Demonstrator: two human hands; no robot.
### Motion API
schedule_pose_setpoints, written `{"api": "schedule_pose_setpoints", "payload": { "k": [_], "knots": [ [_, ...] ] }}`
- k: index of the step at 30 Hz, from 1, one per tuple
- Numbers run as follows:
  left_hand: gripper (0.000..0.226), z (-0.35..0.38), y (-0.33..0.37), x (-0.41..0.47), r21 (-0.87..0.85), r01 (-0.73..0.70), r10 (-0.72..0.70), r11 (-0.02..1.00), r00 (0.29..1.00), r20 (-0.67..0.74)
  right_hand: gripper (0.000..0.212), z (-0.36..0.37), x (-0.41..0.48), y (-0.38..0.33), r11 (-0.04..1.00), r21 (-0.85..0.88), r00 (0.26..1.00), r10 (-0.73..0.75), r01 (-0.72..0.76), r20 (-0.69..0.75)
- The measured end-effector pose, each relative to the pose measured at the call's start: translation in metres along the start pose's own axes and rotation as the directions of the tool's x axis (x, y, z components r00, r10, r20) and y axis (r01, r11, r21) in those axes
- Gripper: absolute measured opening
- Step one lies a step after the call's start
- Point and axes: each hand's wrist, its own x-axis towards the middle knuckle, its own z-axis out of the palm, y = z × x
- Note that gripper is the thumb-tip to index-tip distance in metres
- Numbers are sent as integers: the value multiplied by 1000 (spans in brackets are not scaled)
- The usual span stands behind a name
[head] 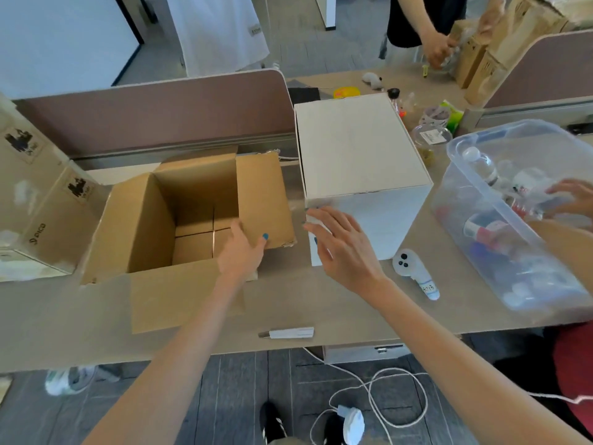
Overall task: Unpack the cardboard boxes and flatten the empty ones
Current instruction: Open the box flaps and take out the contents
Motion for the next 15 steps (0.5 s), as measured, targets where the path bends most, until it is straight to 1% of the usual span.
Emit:
{"api": "schedule_pose_setpoints", "payload": {
  "k": [3, 6, 8, 11, 15],
  "knots": [
    [67, 6, -5, 4, 100, -7, 9, 995, 1000, -20, 33, 14, -12, -3, 998, 24, 993, 51, -54, 109],
    [55, 5, -8, 6, 248, -60, 78, 967, 995, -60, 31, 24, -20, -5, 991, 35, 976, 117, -126, 186],
    [49, 0, -12, 6, 306, -76, 109, 949, 990, -92, 32, 32, -24, -5, 981, 54, 959, 170, -187, 228],
    [49, -15, -25, -1, 294, -74, 127, 953, 978, -166, 32, 43, -25, -9, 961, 84, 931, 231, -263, 283],
    [54, -48, -53, -11, 211, -81, 148, 974, 934, -326, 34, 56, -20, -21, 955, 98, 914, 232, -278, 333]
  ]
}}
